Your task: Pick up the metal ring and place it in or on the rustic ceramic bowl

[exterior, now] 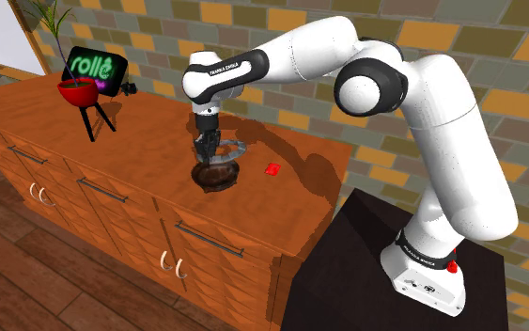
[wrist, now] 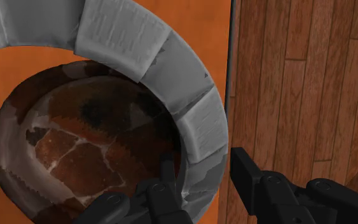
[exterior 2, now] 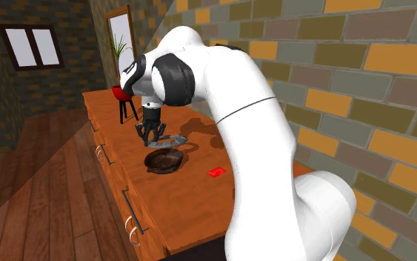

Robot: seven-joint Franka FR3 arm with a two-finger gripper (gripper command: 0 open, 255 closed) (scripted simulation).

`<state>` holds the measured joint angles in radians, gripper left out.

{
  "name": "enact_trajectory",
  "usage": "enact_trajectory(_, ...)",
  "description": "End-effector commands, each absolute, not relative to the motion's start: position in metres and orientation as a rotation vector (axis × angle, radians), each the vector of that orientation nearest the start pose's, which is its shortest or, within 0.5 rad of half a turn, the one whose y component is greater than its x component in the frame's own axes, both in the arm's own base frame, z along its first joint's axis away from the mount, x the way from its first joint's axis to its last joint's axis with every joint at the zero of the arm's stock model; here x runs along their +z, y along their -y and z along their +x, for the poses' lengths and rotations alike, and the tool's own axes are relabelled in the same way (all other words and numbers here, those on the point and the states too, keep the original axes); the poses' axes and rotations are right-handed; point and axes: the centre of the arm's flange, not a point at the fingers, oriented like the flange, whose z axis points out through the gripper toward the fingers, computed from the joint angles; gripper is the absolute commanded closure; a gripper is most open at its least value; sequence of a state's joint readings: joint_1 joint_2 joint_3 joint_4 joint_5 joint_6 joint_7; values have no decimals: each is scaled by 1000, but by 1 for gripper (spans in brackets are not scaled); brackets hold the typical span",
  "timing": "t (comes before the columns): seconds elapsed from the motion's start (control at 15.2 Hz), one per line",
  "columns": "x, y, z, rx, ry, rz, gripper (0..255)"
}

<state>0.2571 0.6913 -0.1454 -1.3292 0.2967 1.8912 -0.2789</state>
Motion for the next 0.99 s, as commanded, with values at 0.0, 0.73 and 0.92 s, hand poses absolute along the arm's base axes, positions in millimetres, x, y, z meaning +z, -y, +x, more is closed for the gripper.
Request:
enact_trajectory(0.0, 316, -140, 714, 156, 448, -2913, 255)
enact_trajectory(0.73, 258, -140, 714, 156, 448, -2913, 255)
enact_trajectory(0.92, 246, -140, 714, 156, 448, -2913, 255)
